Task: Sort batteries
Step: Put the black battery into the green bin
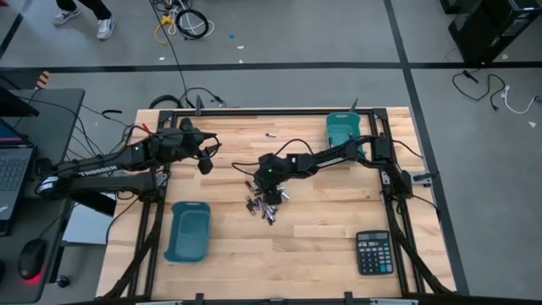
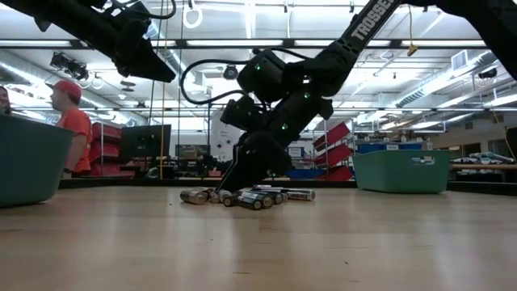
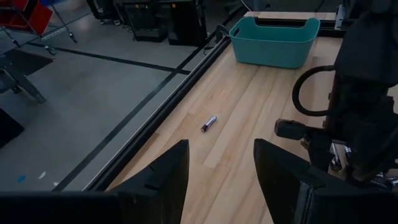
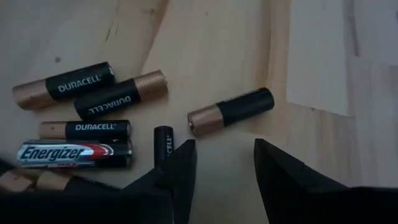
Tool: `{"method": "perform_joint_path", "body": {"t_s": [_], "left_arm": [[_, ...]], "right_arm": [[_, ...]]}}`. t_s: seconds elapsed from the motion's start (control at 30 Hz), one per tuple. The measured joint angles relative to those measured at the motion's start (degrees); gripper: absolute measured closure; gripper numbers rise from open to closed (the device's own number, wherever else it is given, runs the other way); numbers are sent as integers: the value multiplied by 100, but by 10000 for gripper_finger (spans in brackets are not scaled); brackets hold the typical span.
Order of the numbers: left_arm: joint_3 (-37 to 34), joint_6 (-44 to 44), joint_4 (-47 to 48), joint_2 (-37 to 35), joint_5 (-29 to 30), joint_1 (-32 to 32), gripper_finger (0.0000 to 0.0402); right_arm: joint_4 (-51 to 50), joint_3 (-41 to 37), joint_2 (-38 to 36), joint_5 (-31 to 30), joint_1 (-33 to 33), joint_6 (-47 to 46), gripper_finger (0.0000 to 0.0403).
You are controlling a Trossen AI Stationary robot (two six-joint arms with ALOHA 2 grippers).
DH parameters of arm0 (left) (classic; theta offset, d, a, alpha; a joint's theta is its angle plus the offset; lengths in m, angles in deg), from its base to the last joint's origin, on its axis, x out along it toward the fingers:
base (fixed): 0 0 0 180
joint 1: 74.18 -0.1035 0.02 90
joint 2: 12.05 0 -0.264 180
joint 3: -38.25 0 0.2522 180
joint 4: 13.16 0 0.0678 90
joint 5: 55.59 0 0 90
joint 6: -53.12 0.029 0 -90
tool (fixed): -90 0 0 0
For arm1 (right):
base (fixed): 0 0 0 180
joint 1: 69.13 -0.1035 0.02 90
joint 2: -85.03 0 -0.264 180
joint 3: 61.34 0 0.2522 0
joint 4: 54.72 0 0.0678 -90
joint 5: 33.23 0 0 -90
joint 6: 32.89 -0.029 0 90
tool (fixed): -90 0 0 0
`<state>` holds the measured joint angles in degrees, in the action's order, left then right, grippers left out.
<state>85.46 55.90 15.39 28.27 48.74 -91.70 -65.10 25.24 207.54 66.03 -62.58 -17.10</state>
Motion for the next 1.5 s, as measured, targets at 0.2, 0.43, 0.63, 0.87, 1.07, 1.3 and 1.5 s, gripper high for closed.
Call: {"method": "perform_joint_path", "body": {"t_s": [0.2,0.43,0.63,0.87,1.07,1.3,1.5], "left_arm": [[0,-2,10,0,0,0,220],[2,-3,-15,54,0,0,220],[2,-3,-27,98,0,0,220],[2,-4,-33,98,0,0,220],[2,-44,9,98,0,0,220],[2,-46,-12,96,0,2,220],[2,-22,-16,96,2,2,220]], "right_arm": [[43,-13,-196,-91,84,-550,253],[538,-7,-241,-121,55,-1941,255],[474,-8,-230,-1062,-327,-2576,251],[475,-4,-161,-1669,-480,-3178,247],[505,-7,-4,-1734,-495,-3275,247],[609,0,137,-1840,-482,-3262,247],[488,4,136,-1826,-460,-3158,247]]}}
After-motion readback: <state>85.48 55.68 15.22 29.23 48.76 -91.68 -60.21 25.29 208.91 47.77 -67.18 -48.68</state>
